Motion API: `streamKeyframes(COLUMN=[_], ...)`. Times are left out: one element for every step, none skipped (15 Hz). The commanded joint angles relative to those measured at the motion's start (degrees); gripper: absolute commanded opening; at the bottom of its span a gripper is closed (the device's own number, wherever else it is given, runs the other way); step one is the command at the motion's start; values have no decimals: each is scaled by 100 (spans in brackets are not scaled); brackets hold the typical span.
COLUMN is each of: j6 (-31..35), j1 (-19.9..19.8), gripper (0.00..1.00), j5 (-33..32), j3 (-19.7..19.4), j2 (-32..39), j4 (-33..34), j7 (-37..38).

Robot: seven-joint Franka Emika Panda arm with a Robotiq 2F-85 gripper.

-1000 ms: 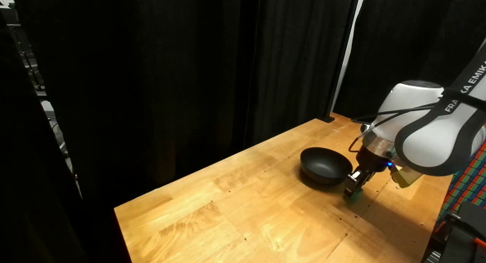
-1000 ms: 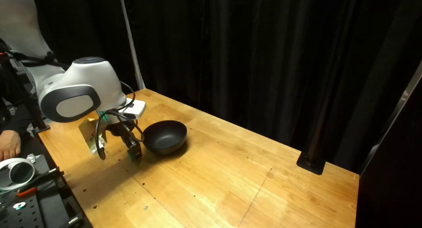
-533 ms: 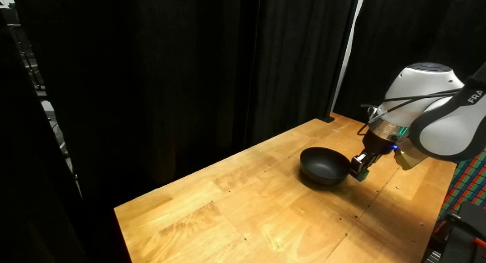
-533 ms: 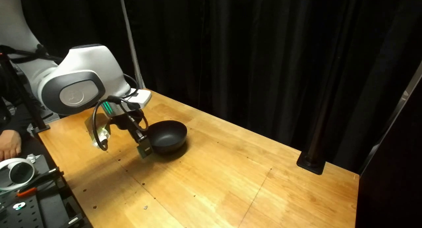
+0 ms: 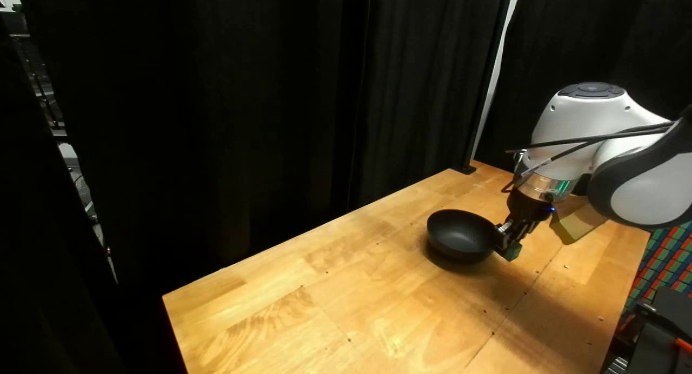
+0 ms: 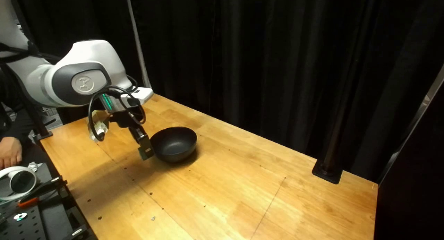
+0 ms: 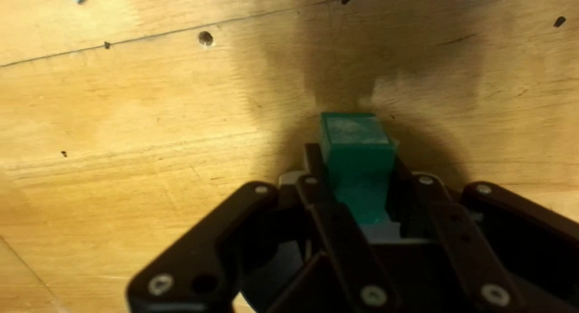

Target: Put the green block in the black bowl

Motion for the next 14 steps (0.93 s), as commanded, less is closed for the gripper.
streamKeyframes(j6=[-410, -569, -714, -775, -796, -704, -659, -593, -537, -538, -543, -575, -601, -672], j1=[727, 840, 921, 969, 1011, 1016, 1018, 997, 983, 958, 950, 942, 938, 925], gripper=[14, 14, 14, 14, 14, 14, 14, 15, 58, 59, 65, 73, 81, 89], j5=[-921, -1140, -1327, -1458, -1614, -1695, -1786, -1825, -1929, -1939, -1981, -2005, -2067, -2115], j3=[-708, -781, -826, -837, -866, -865, -866, -853, -863, -848, -851, -860, -879, -906], j2=[-294, -379, -479, -583, -626, -610, -621, -592, -547, -551, -562, -617, -656, -768], j4=[384, 426, 455, 525, 638, 728, 808, 875, 932, 950, 965, 955, 958, 930], j7=[892, 1087, 1265, 1390, 1516, 1624, 1718, 1783, 1882, 1887, 1929, 1932, 1952, 1918])
